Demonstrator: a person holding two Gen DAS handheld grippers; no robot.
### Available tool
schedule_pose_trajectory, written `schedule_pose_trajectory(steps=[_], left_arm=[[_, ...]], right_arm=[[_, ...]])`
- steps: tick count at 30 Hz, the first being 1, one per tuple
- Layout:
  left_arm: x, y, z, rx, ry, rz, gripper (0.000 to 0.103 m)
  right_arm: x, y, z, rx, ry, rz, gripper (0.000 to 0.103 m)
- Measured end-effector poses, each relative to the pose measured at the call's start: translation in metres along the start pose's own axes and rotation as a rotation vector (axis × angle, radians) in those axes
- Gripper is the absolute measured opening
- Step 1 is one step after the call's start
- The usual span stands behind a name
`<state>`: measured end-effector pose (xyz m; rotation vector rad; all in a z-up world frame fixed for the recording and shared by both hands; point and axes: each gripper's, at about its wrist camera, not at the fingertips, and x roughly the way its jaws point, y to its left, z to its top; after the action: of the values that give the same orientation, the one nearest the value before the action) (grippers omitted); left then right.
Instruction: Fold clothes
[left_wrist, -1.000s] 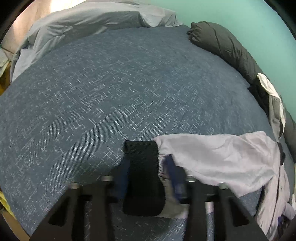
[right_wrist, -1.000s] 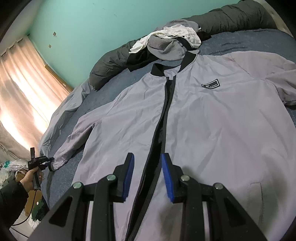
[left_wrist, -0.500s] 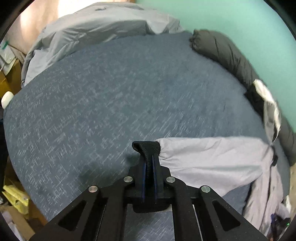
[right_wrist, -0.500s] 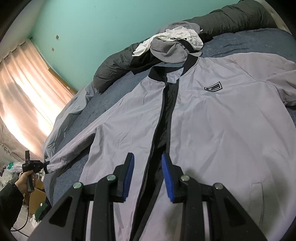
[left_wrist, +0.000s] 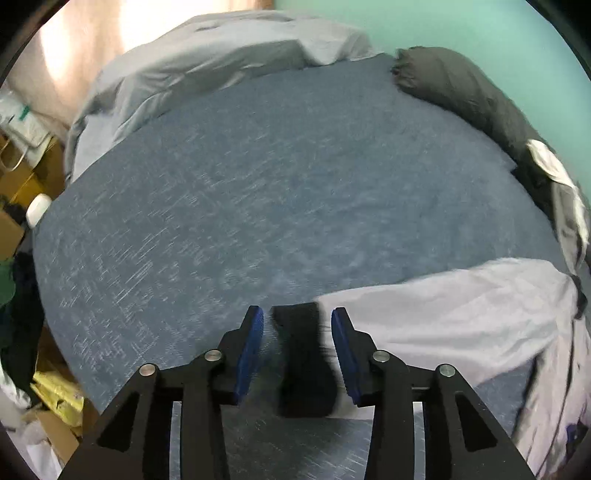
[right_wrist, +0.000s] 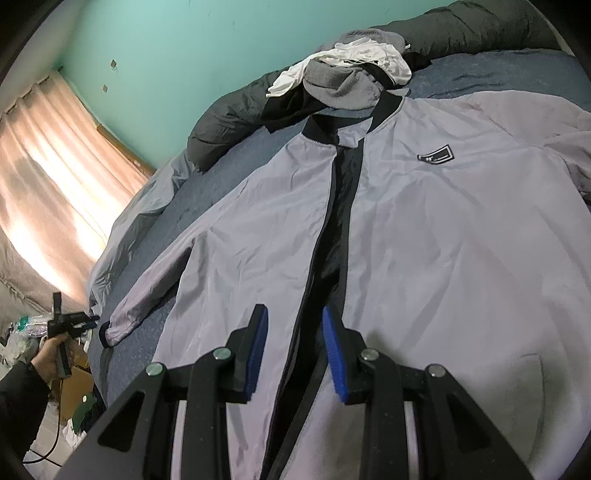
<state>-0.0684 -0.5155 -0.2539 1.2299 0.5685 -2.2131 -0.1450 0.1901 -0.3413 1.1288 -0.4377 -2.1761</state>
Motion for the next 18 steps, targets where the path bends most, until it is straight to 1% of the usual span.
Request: schedule_pose_trajectory(steps=[1,4,8,10,12,14,15,18], left_arm=[[-0.002,-0.010,-0.003,0.035,0.003,-0.028,0.042],[0.004,-0.052,-0.017,0.166,0.047,-0.114,0.043],[0.018,-0.103,-0.038,0.249,0.100,-0.213,0.043],[0.024,-0.133,-0.050,0.292,0.126,-0.270,0.043],[0.027,-0.163,-0.057,0.337,0.134,-0.314,0.043],[0.030,-0.188,-0.065,0.382,0.146,-0.354,0.043],[0.032,-0.202,-0.069,0.407,0.147,-0.370,0.043],[0.043,-0.228,-0.076,0.458,0.148,-0.375,0.043]], right_arm=[[0.002,0.001,-0.001,-0.001,0.007,-0.001,0.031],[0.008,0.004,0.001,0.000,0.033,0.001,0.031],[0.024,0.012,0.011,-0.012,0.087,0.002,0.031],[0.035,0.016,0.019,-0.028,0.120,-0.020,0.031],[0.045,0.020,0.027,-0.044,0.148,-0.035,0.031],[0.054,0.024,0.034,-0.064,0.171,-0.043,0.031],[0.058,0.025,0.037,-0.073,0.177,-0.062,0.031],[0.068,0.022,0.043,-0.074,0.198,-0.096,0.031]])
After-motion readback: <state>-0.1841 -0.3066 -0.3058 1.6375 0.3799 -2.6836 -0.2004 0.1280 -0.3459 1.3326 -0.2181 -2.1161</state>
